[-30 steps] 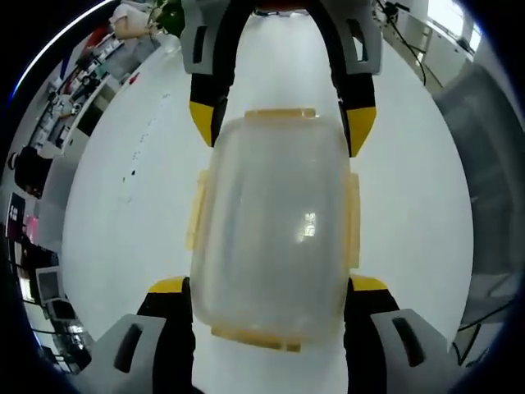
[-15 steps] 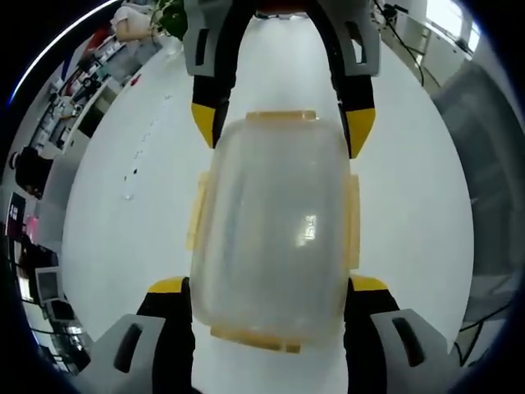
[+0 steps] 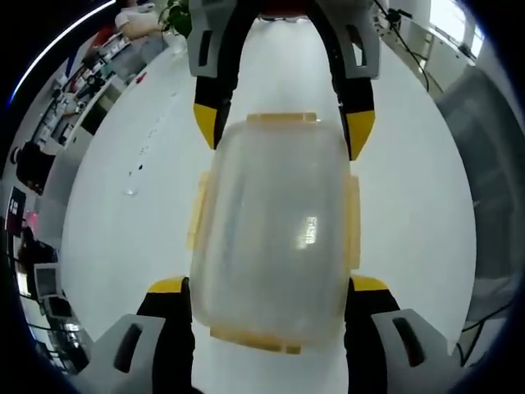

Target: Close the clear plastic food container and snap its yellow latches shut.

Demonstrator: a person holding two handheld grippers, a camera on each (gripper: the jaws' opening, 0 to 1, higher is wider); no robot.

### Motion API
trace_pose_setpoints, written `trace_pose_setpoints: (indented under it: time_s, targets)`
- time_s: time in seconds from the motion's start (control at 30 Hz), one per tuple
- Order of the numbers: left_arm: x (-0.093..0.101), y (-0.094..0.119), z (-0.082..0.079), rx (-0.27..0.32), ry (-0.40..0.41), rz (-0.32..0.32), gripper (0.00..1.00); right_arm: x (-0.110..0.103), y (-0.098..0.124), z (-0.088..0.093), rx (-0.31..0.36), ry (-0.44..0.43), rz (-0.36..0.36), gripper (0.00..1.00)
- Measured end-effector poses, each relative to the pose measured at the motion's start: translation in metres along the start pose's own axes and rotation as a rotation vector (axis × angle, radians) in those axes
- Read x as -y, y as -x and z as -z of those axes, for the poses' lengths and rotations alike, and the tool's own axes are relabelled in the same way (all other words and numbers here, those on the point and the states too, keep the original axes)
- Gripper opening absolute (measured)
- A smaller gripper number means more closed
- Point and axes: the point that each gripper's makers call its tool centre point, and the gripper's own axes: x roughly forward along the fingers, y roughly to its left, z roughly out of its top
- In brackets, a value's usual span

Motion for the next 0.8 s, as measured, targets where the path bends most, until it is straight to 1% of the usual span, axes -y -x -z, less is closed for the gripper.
trace_pose_setpoints:
  time_s: [0.37, 0.8]
  targets:
    - [-0.016, -0.004, -0.002, 0.007, 0.000, -0.004, 0.73, 0.017, 0.000, 0.001, 0.006, -0.002, 0.003, 0.69]
    - [-0.024, -0.008, -0.003, 0.007, -0.012, -0.007, 0.74, 0.024, -0.001, 0.001, 0.019, -0.015, 0.009, 0.69]
